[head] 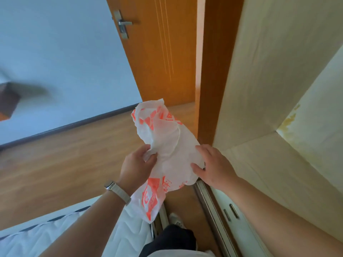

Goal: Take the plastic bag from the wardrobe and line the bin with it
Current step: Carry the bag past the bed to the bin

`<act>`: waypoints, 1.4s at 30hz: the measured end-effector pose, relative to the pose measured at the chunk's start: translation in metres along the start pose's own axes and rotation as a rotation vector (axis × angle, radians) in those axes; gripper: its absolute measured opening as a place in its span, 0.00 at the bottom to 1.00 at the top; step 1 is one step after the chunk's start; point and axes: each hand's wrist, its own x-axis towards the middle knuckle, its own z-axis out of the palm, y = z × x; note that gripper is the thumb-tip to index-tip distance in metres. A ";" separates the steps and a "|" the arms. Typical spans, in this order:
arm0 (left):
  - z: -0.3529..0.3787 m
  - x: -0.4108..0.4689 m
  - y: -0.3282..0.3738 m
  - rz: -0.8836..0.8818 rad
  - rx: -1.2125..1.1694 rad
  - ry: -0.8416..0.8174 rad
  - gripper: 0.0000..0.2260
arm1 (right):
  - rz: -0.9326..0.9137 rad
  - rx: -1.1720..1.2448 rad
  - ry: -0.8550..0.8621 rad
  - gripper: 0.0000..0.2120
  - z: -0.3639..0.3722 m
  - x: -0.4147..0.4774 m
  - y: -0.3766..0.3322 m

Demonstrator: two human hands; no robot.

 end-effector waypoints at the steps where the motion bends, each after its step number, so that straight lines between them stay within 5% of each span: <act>1: -0.007 0.004 -0.005 -0.011 0.005 0.023 0.09 | -0.022 -0.005 -0.017 0.29 0.003 0.010 -0.006; 9: -0.053 0.054 -0.062 -0.107 -0.020 0.149 0.06 | -0.168 -0.068 -0.171 0.30 0.026 0.106 -0.055; 20: -0.099 0.157 -0.129 -0.225 -0.094 0.289 0.14 | -0.342 -0.201 -0.301 0.30 0.054 0.275 -0.129; 42: -0.233 0.236 -0.222 -0.518 0.032 0.715 0.03 | -0.802 -0.238 -0.419 0.29 0.137 0.482 -0.311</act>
